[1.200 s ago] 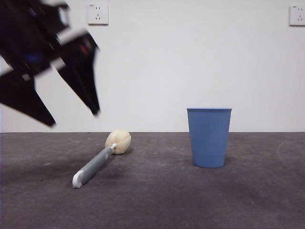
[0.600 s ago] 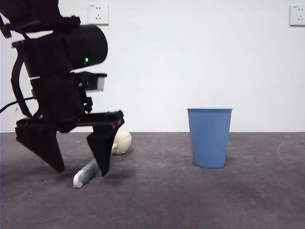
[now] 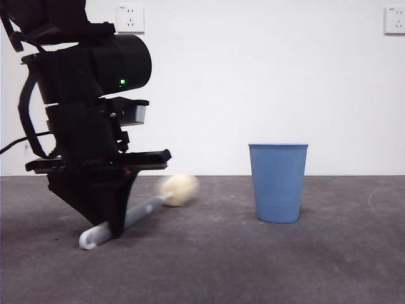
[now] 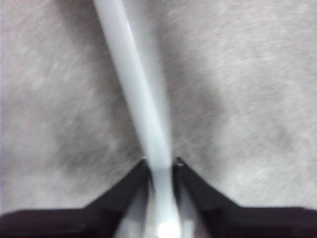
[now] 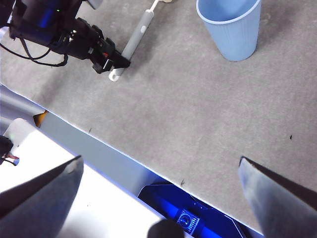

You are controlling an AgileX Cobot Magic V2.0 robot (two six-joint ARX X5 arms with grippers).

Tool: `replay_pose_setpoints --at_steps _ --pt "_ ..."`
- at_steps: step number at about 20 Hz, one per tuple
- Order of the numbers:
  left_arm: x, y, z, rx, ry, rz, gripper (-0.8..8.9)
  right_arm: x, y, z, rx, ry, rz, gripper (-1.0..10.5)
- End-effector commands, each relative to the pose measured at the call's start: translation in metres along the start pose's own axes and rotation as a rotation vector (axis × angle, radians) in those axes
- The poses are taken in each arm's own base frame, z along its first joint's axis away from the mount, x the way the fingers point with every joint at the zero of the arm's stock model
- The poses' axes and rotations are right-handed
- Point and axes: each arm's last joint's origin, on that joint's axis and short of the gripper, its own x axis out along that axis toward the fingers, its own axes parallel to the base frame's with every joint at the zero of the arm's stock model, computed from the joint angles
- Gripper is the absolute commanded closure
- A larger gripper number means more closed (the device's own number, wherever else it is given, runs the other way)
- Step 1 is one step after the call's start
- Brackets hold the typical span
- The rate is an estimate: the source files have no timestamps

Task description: Pick up the cup brush,pick up the cup,insert the brush into the cup,clean the cup,put the cup brush back,put the cup back to the fixed position on the table

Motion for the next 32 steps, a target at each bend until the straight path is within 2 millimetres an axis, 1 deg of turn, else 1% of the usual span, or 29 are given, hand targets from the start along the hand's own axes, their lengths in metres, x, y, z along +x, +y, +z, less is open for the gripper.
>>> replay_pose_setpoints --at_steps 1,3,5,7,11,14,15,17,20,23,25,27,30,32 --pt "-0.010 0.001 -0.001 0.003 -0.008 0.001 8.22 0.000 0.000 0.001 0.002 -0.005 0.001 3.5" --pt "-0.023 0.002 -0.001 0.004 -0.037 -0.007 8.22 0.000 0.000 0.001 0.003 -0.004 0.001 3.5" --pt "-0.042 0.003 -0.001 0.017 -0.078 -0.017 8.22 0.002 -0.001 0.003 0.043 -0.003 0.004 3.5" --pt "-0.066 0.006 -0.005 0.033 -0.120 -0.028 8.22 0.006 -0.005 0.009 0.063 -0.012 0.005 3.5" --pt "-0.120 0.016 -0.024 0.084 -0.186 -0.041 8.22 0.022 -0.013 0.034 0.041 -0.082 0.075 3.5" --pt "-0.153 0.024 -0.042 0.095 -0.233 -0.050 8.22 0.044 -0.016 0.049 0.007 -0.103 0.010 3.5" --pt "-0.162 0.026 -0.048 0.099 -0.252 -0.053 8.22 0.055 -0.015 0.051 -0.005 -0.093 -0.007 3.5" --pt "-0.175 0.030 -0.057 0.109 -0.277 -0.057 8.22 0.083 -0.012 0.049 -0.037 -0.065 -0.060 3.5" --pt "-0.185 0.033 -0.067 0.117 -0.279 -0.055 8.22 0.126 -0.005 0.033 -0.059 -0.087 -0.154 3.5" --pt "-0.187 0.035 -0.072 0.128 -0.255 -0.048 8.22 0.155 -0.003 0.015 -0.062 -0.144 -0.180 3.5" --pt "-0.187 0.035 -0.073 0.138 -0.246 -0.044 8.22 0.170 -0.007 0.003 -0.064 -0.141 -0.242 3.5" --pt "-0.187 0.036 -0.074 0.141 -0.240 -0.043 8.22 0.181 -0.013 -0.005 -0.073 -0.166 -0.281 3.5" --pt "-0.187 0.036 -0.074 0.141 -0.239 -0.043 8.22 0.195 -0.017 -0.004 -0.114 -0.243 -0.281 3.5" --pt "-0.187 0.036 -0.074 0.141 -0.235 -0.042 8.22 0.206 -0.023 -0.002 -0.146 -0.261 -0.325 3.5"
